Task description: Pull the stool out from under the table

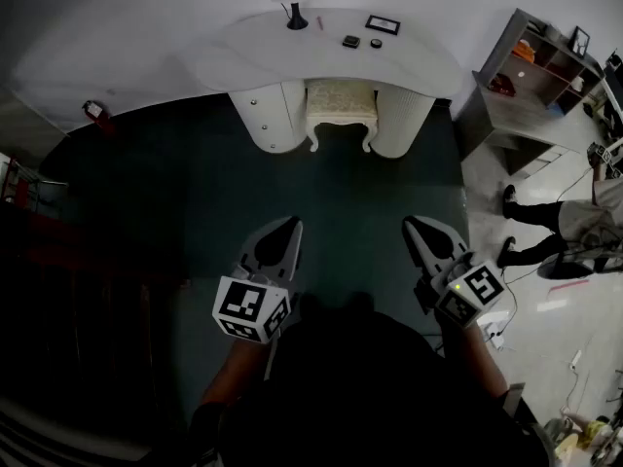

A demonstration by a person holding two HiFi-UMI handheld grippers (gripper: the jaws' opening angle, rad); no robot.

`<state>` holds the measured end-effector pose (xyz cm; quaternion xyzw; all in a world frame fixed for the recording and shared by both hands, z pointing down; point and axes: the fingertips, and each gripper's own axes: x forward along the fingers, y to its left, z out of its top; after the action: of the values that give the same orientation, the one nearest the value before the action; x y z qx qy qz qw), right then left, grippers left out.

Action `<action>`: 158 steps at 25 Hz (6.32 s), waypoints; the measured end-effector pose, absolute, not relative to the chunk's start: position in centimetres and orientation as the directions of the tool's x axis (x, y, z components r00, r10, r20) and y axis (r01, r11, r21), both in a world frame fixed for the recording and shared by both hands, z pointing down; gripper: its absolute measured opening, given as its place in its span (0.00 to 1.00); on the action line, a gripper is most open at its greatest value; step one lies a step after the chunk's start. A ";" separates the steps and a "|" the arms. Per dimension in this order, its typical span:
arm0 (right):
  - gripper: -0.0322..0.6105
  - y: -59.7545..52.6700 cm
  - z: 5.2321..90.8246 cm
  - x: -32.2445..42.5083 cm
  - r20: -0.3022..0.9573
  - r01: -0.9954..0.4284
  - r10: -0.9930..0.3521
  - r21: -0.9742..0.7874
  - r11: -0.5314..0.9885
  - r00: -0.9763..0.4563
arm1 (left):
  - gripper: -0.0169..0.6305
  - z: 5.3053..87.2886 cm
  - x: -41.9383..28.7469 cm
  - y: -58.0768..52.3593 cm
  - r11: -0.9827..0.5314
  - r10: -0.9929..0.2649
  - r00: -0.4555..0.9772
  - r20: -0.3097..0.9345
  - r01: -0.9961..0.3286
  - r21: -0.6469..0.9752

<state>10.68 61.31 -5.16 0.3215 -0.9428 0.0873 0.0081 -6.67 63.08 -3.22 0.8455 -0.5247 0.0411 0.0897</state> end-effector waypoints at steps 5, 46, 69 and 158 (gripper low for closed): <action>0.08 61.5 -5.0 11.0 0.065 -0.607 -0.605 -0.163 0.778 -0.793 | 0.05 -3.1 -6.1 63.3 -0.440 -0.875 0.452 0.171 -0.892 0.106; 0.08 46.6 -3.2 15.4 0.115 -0.569 -0.558 -0.208 0.796 -0.822 | 0.05 -1.4 -2.0 48.0 -0.416 -0.876 0.434 0.212 -0.900 0.128; 0.08 25.5 -1.6 7.3 0.173 -0.540 -0.511 -0.252 0.803 -0.842 | 0.05 0.2 -7.8 27.7 -0.434 -0.848 0.461 0.262 -0.887 0.158; 0.43 -12.4 67.0 14.5 0.389 -0.757 -0.666 -0.153 0.635 -0.637 | 0.54 66.8 -15.6 -12.7 -0.475 -0.800 0.473 0.369 -0.875 0.091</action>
<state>14.45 -12.44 66.96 0.3990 -0.8917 0.1528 0.1495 -15.62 -12.68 66.75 0.8475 -0.4942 0.1392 0.1351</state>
